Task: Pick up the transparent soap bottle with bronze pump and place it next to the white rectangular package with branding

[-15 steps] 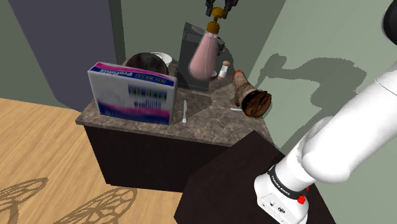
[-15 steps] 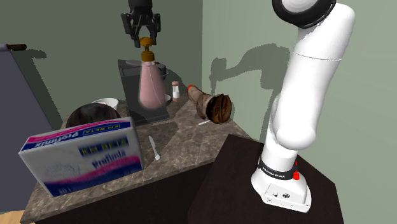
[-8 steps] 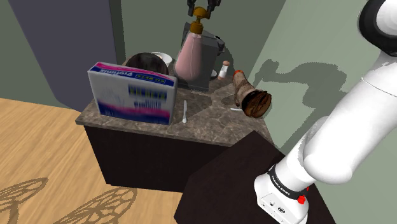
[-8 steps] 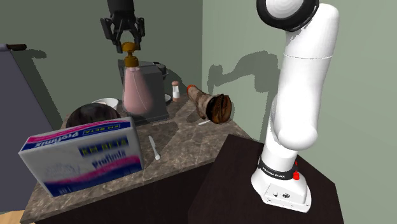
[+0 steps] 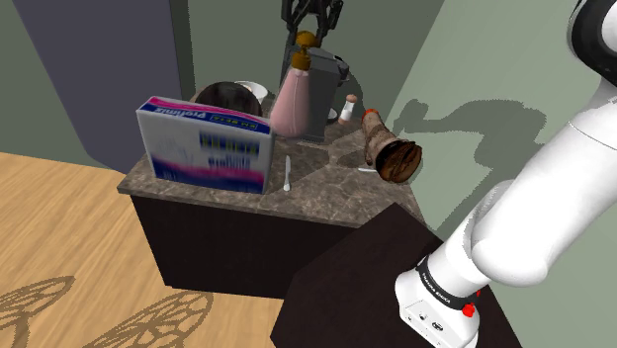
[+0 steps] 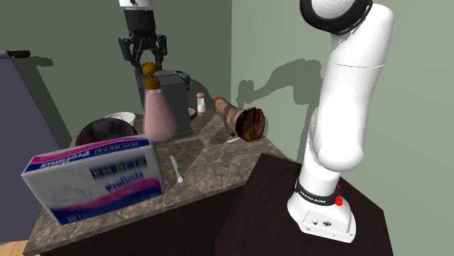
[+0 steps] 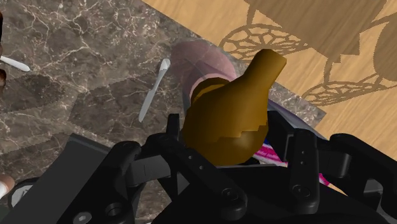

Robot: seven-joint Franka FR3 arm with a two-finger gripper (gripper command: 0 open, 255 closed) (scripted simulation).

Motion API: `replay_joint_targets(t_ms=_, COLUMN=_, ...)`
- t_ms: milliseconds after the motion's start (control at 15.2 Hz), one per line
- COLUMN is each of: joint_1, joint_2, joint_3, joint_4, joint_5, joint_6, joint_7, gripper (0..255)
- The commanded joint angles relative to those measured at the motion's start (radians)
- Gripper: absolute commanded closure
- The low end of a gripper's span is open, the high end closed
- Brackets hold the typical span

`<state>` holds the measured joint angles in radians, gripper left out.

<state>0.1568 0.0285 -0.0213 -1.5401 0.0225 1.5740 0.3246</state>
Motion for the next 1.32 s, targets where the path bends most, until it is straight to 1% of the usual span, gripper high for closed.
replay_joint_targets(t_ms=0, joint_1=-0.001, joint_2=-0.011, joint_3=-0.001, joint_4=-0.041, joint_5=0.000, joint_6=0.032, joint_7=-0.002, gripper=255)
replay_joint_targets(t_ms=594, joint_1=0.000, joint_2=-0.029, joint_3=0.000, joint_4=-0.186, joint_5=0.000, joint_6=0.158, joint_7=-0.004, gripper=255)
replay_joint_targets(t_ms=1254, joint_1=0.000, joint_2=-0.028, joint_3=0.000, joint_4=-0.318, joint_5=0.000, joint_6=0.292, joint_7=-0.007, gripper=255)
